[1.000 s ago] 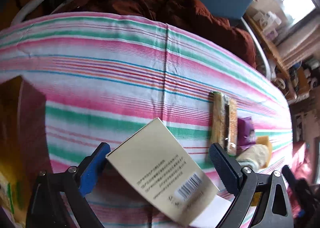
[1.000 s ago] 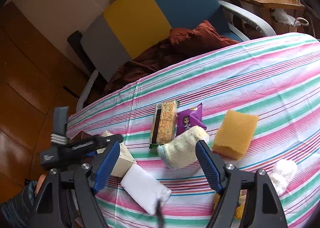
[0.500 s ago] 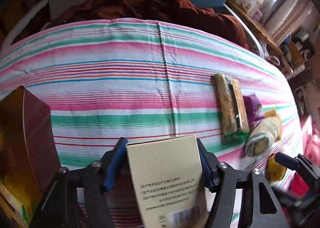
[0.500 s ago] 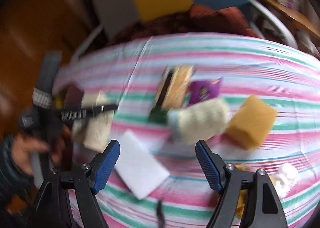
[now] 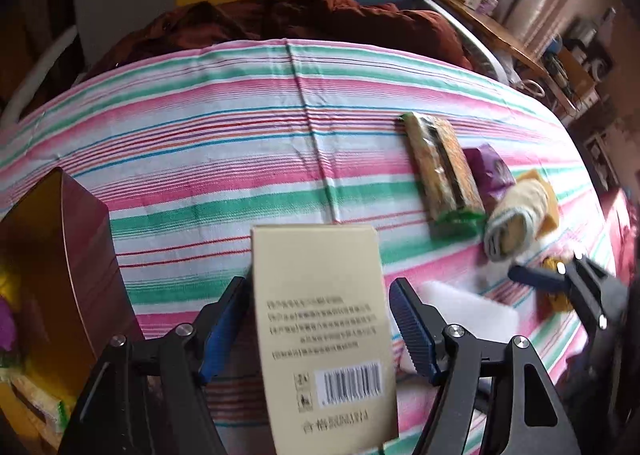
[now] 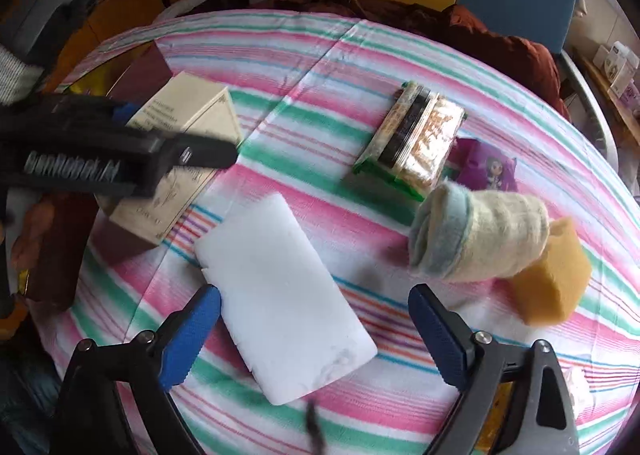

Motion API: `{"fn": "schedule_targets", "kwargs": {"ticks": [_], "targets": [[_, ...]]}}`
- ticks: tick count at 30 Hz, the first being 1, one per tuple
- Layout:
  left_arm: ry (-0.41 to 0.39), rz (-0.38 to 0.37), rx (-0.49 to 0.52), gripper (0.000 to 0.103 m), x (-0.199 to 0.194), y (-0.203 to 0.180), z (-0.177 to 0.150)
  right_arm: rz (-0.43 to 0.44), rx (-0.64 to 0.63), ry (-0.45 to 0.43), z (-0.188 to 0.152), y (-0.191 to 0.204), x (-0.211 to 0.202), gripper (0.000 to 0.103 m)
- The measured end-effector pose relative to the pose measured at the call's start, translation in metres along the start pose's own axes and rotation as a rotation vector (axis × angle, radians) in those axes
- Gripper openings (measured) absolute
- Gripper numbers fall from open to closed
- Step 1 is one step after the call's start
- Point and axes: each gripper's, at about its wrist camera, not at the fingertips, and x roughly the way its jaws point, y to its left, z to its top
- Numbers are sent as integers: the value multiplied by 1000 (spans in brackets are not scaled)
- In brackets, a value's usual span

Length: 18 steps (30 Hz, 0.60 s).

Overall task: Organize objects
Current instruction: 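Grasp the white foam block with the right gripper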

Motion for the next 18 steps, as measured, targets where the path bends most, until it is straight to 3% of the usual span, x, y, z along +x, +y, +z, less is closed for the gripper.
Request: {"fn": "schedule_targets", "kwargs": {"ticks": [8,11,12,13,16,17,18], "targets": [[-40,27,39,51,-3,-5,-8,20,-62,18,-2,17,3,95],[-47,26,48,50,-6,-7,-11,61,-79,26,-3,21,3,77],[-64,13,46,50,-10,-7,-13,79,-84,15,-3,23,-1,62],[-82,4,50,50,-15,-9,-15,96,-79,4,-3,23,-4,57],[-132,-11,71,50,-32,-12,-24,99,-56,-1,-3,18,-7,49],[-145,-24,69,50,-39,-11,-26,96,-50,-6,-3,16,-9,42],[-157,-38,66,50,-45,-10,-29,89,-42,-15,-3,15,-11,27]]}}
